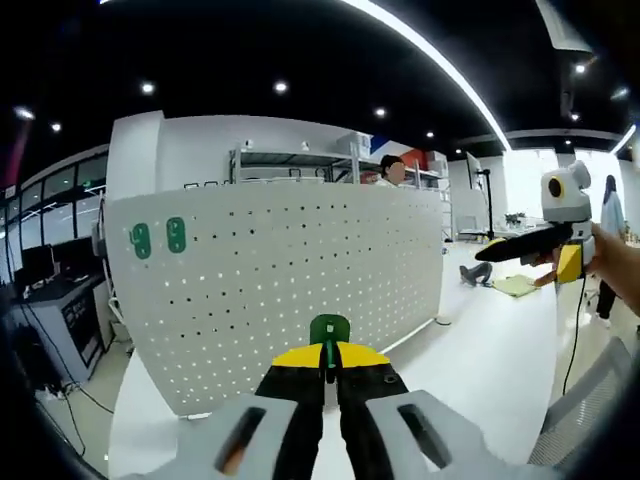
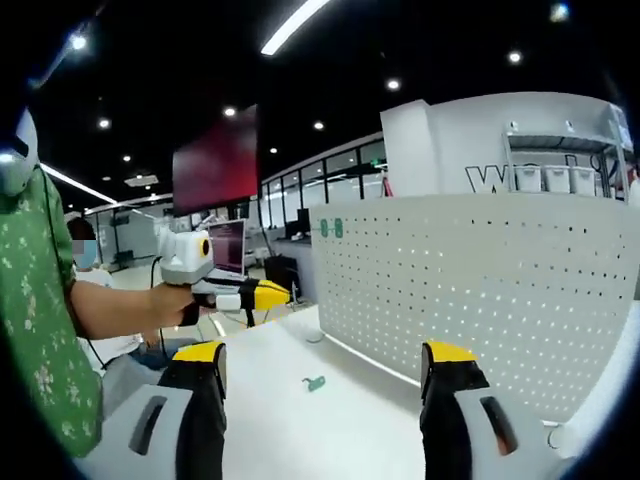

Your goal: Insert the hook assembly into the mounting plate slot until the hook locks in place.

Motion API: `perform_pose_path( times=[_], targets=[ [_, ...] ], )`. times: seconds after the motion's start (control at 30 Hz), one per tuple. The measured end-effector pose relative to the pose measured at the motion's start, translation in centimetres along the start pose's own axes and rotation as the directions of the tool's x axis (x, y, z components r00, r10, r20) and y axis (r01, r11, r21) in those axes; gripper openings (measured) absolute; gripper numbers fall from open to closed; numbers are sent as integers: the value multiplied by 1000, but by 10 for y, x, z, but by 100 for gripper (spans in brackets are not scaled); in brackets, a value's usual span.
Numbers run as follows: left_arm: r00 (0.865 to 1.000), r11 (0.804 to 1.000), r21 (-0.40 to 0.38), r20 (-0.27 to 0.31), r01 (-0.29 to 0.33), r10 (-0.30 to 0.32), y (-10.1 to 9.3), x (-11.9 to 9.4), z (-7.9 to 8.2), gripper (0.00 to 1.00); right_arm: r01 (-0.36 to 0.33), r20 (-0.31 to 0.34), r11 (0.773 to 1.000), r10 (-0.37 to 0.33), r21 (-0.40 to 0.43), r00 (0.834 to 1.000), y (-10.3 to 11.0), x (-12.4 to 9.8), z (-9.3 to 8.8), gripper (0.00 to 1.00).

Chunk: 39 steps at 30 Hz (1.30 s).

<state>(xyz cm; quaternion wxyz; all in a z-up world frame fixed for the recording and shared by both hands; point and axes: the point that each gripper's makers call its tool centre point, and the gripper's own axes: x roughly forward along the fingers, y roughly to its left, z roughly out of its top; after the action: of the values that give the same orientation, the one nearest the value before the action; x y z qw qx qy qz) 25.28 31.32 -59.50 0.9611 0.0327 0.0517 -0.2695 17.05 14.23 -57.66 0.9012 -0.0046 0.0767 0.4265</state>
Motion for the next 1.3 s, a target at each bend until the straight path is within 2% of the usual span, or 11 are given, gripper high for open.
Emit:
perform_pose_path(
  times=[0.2, 0.53, 0.73, 0.93, 1.1, 1.3],
  targets=[
    [998, 998, -38, 35, -52, 53, 20, 7, 16, 3, 11, -3, 1000, -11, 1, 1000, -2, -14, 0, 83],
    [989, 987, -110, 78, -115, 124, 41, 16, 36, 3, 43, 2, 999, -43, 4, 999, -7, -37, 1, 85],
    [973, 976, -131, 132, -173, 190, 54, 27, 62, 3, 62, 21, 998, -62, 0, 998, -11, -48, 10, 85],
    [955, 963, -142, 158, -230, 252, 67, 42, 80, 3, 75, 30, 997, -75, -12, 997, -13, -55, 16, 85],
    [946, 953, -144, 153, -265, 286, 77, 61, 89, 3, 79, 42, 996, -78, -28, 996, -12, -59, 22, 86],
    [935, 939, -147, 133, -310, 330, 92, 75, 87, 3, 84, 57, 996, -82, -34, 995, -13, -60, 28, 86]
  ],
)
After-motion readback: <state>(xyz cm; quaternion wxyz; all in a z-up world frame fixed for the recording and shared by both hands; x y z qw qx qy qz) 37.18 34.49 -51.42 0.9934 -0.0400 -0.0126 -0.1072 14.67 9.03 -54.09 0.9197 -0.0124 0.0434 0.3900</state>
